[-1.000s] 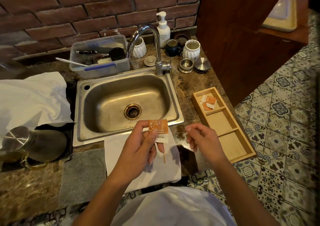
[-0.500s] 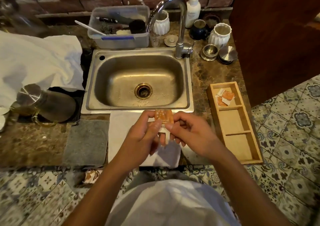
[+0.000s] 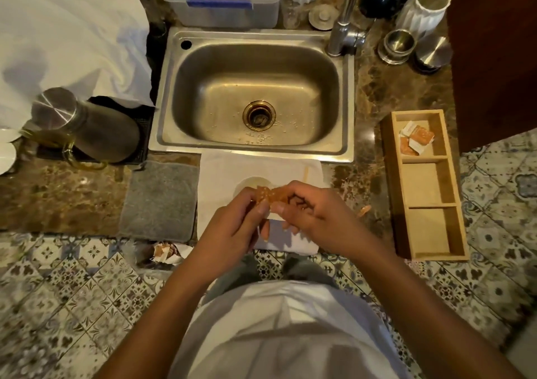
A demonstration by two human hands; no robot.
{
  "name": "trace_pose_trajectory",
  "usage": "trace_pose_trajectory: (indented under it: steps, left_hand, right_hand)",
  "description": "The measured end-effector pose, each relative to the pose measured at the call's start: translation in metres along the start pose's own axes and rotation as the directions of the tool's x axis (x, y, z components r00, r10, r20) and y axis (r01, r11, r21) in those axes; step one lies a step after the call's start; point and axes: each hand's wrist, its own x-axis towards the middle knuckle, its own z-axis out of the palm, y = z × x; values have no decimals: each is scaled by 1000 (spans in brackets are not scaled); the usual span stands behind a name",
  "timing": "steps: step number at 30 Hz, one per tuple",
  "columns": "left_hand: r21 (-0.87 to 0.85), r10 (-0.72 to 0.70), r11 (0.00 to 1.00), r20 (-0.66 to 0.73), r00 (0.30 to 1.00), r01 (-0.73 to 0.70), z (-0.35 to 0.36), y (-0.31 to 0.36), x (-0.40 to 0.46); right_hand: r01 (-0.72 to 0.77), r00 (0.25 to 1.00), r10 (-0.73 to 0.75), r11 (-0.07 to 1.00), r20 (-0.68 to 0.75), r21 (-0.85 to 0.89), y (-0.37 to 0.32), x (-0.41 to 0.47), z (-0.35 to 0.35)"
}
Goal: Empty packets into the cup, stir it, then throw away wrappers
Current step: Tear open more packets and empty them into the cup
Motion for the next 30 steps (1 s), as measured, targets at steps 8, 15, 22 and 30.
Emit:
trace_pose_trajectory:
  steps: [8,15,22,30]
  left_hand:
    - [-19,-112,993,77,991,114,-20,-34,-12]
    - [38,-135,990,27,990,134,-21,-57,-9]
    - [-38,-225,973,32,974,226,-16,-61,-6]
    - [-189,-312,930,53,948,317,-12,-61,-3]
  right_hand:
    - [-119,992,127,952,-12,284,29,2,54]
    - [-204,972,227,939,-56,278,41,4,74]
    - [-281,955,296,906,0,316,45,6,75]
    - [-282,954,301,883,8,377,43,8,74]
